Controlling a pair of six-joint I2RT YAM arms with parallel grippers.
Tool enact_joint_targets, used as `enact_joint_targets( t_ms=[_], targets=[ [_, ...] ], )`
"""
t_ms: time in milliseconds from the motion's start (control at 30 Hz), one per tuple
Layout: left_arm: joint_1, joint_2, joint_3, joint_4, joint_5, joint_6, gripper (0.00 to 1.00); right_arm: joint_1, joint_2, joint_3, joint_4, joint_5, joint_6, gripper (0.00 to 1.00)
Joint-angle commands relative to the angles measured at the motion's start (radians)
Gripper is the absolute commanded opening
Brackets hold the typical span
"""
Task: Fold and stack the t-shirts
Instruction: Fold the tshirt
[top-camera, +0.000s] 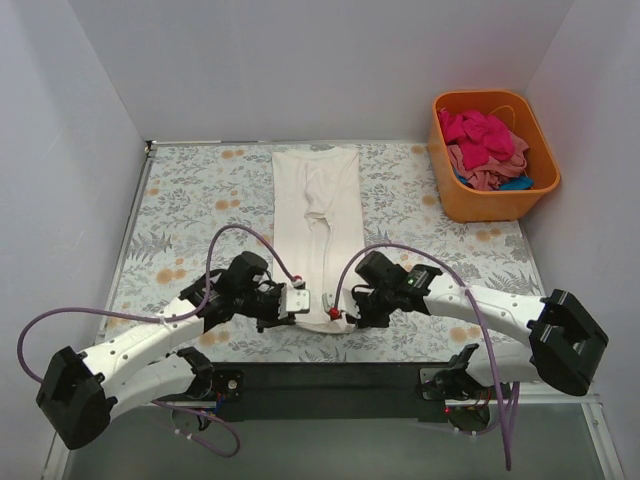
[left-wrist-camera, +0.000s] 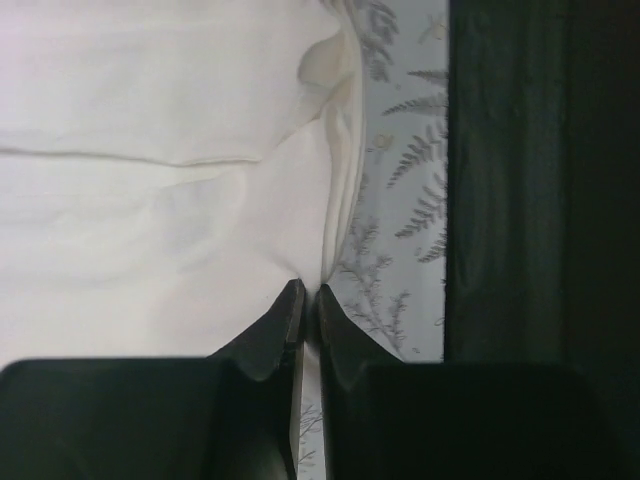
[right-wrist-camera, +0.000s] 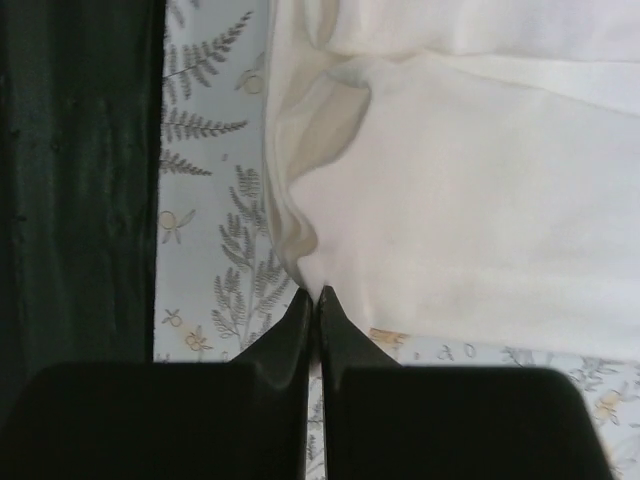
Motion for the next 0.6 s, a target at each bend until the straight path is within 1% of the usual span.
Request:
enact_joint_targets(
  t_ms=[0, 67, 100, 200, 300, 467, 567],
  targets=[
    [0.109, 0.027, 0.102, -0.052, 0.031, 0.004, 0.0, -0.114, -0.03, 0.105, -0.037, -0.035, -0.062, 0.01],
    [0.168, 0.09, 0.163, -0.049, 0.053, 0.081, 0.0, -0.146, -0.001, 0.158, -0.059, -0.037, -0.111, 0.01],
    [0.222, 0.113, 0.181, -0.033, 0.057, 0.101, 0.0, -0.154, 0.01, 0.172, -0.066, -0.032, -0.125, 0.01],
    [0.279, 0.223, 0.259, 0.003, 0.067, 0.178, 0.0, -0.183, 0.054, 0.22, -0.067, -0.025, -0.187, 0.01],
    [0.338, 0.32, 0.315, 0.067, 0.071, 0.213, 0.0, -0.252, 0.125, 0.292, -0.067, -0.029, -0.253, 0.01],
    [0.389, 0.452, 0.377, 0.167, 0.071, 0.271, 0.0, -0.332, 0.258, 0.405, -0.059, -0.032, -0.338, 0.01],
    [0.415, 0.544, 0.428, 0.198, 0.071, 0.298, 0.0, -0.372, 0.337, 0.477, -0.056, -0.034, -0.387, 0.01]
  ],
)
